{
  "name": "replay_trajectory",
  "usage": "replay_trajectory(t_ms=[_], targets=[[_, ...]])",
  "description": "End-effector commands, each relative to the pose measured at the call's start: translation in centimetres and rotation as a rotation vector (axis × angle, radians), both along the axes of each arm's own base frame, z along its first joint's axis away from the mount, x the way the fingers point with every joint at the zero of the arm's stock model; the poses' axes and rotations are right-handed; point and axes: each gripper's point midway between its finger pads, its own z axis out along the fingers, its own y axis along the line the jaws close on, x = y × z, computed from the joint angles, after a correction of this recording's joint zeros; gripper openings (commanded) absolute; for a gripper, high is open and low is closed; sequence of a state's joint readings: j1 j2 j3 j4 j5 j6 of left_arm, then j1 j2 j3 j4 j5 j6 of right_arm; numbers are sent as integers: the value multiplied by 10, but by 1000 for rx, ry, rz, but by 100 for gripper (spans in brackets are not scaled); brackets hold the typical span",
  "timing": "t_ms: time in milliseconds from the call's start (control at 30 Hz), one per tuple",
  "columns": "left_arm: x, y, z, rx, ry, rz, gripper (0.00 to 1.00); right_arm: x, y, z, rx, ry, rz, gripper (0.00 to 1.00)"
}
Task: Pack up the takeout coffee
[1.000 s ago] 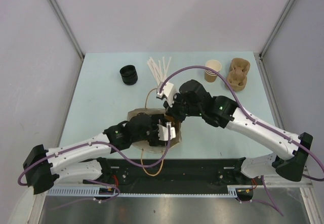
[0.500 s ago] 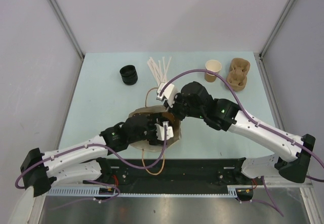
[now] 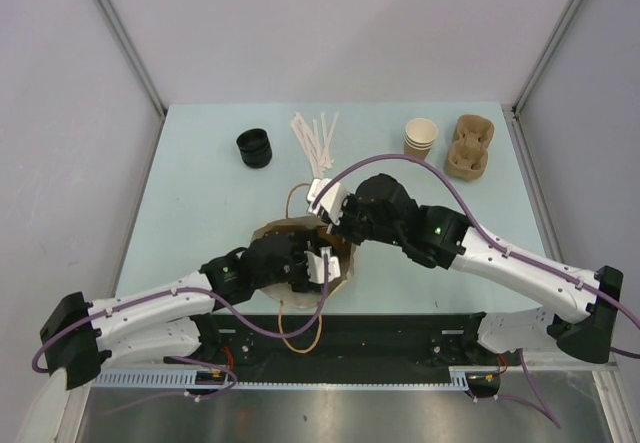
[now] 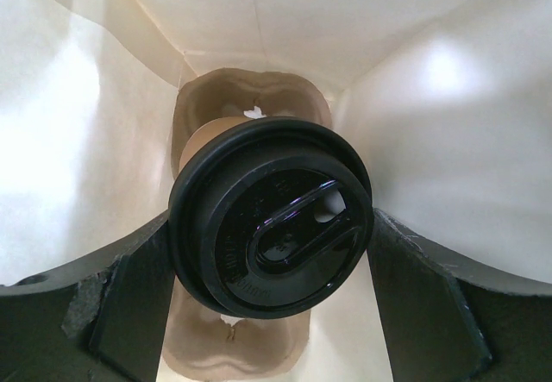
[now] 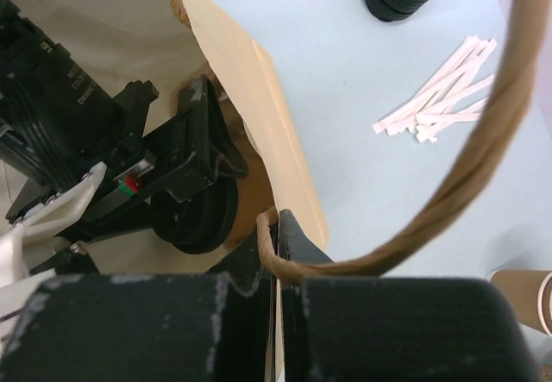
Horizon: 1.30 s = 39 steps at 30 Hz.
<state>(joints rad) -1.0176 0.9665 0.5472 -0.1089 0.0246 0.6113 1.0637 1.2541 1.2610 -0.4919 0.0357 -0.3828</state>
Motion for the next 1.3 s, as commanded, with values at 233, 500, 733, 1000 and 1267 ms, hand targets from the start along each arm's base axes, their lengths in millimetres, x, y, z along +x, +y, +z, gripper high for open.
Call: replay_trajectory(t_ms=[233,500,733,1000,1267], targets=[[-7,9,-3,-27,-7,-4,14,-26,7,12,51,-54,37,0],[-6,7,-7,-16,6,2,13,-30,10,6,43,-40,50,0],[-11,1,-3,-30,-11,-31,13,-30,13,3,40,-39,59,0],[-10,-6,-8,-18,-1,-47,13,-30,15,2,38,-39,66,0],[-10,-6,-24,33,45,-30,12,-34,18,0,34,-39,88,0]])
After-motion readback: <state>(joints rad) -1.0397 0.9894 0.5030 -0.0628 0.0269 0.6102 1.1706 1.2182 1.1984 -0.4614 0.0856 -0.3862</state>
